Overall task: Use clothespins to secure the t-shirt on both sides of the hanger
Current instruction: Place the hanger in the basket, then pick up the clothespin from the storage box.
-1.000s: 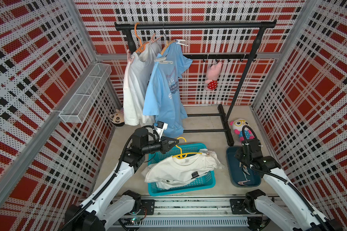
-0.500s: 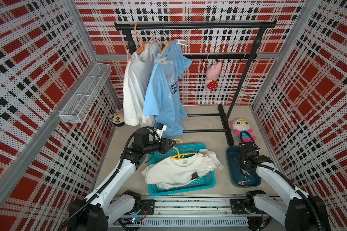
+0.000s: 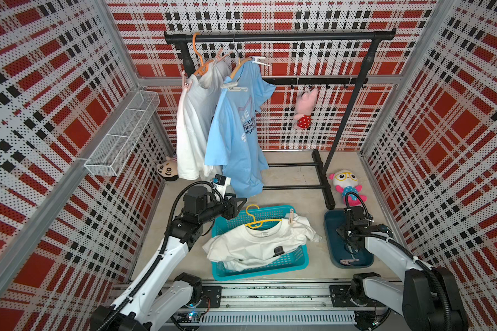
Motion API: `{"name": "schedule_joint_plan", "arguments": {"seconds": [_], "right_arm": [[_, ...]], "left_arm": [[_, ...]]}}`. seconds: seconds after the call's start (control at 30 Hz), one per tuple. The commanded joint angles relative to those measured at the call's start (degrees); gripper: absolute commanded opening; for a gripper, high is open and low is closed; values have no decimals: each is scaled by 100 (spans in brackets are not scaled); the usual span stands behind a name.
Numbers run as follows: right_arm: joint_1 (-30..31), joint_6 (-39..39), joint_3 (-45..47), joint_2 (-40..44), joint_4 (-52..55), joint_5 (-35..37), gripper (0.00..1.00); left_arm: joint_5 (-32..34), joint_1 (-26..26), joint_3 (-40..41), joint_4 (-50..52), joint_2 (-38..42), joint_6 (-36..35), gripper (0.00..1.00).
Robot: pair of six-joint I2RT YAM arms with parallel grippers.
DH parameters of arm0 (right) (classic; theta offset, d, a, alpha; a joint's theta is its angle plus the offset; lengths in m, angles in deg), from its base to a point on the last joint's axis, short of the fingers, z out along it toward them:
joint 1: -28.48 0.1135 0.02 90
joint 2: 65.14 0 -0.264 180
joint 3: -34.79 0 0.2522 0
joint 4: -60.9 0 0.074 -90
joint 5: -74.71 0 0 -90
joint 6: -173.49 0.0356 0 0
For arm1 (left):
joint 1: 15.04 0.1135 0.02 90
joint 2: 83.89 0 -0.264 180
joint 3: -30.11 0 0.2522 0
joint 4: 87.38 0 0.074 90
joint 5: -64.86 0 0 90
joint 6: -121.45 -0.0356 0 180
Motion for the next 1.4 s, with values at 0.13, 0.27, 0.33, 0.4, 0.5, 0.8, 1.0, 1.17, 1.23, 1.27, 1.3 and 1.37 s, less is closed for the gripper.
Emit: {"name": "schedule_joint_plan", "arguments": {"seconds": [0.13,0.27,0.33,0.4,0.5,0.8,1.0,1.17,1.23,1.27,1.3,1.37], "right_arm": [[-51,-56,64,-231,-363,48,23],[-46,-126,60,-239,-381,-136,14],[-44,-166,21,-127,-324,-161,13],[-39,-261,-23,40,-277,-230,9],[-43,-497,-95,358,-255,-392,4],[-17,-2209,-393,1853,-654,-1254,0],[222,-4064,-515,2669,-2051,-2621,0],[858,-5633,-854,2666,-2597,-3298,0],[1083,-6108,-1004,2605,-2643,-3481,0],[1192,-6377,-1073,2584,-2613,-3536,0],[1290,-6628,-1139,2573,-2567,-3602,0],[1487,-7229,-1196,2572,-2509,-3481,0]], "left_arm": [[281,49,-176,-137,252,-146,62],[407,49,-208,-139,353,-201,62],[446,49,-232,-140,428,-222,62],[500,49,-264,-123,491,-284,62],[561,49,-320,-130,562,-341,62],[478,-107,-513,-287,693,-763,62],[1165,-1172,-605,-704,572,-729,65],[2208,-2499,-921,-1503,-45,149,68],[2270,-2795,-1070,-1674,-288,341,68],[2236,-2921,-1153,-1684,-403,380,68],[2135,-3009,-1236,-1681,-505,344,68],[1959,-3185,-1448,-1495,-710,248,68]]}}
